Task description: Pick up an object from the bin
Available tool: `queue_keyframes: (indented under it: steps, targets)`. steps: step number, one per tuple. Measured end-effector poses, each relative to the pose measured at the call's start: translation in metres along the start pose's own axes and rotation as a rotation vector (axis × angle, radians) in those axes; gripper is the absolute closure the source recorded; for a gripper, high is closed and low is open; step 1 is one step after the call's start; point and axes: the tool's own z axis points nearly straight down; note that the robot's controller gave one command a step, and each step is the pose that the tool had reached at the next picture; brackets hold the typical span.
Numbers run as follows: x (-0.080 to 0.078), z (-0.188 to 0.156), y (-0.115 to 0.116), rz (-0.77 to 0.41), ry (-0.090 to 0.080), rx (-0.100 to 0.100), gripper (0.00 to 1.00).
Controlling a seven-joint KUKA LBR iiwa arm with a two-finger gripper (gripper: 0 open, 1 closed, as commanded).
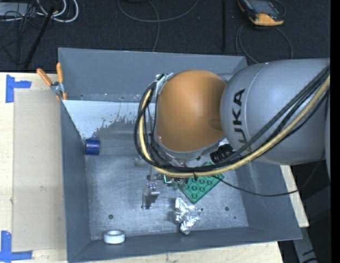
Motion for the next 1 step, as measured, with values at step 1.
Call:
queue_keyframes:
  steps: [1]
  targets:
    - [-0.0109, 0.1450, 0.0186, -0.393, -0.015, -0.001, 0.00]
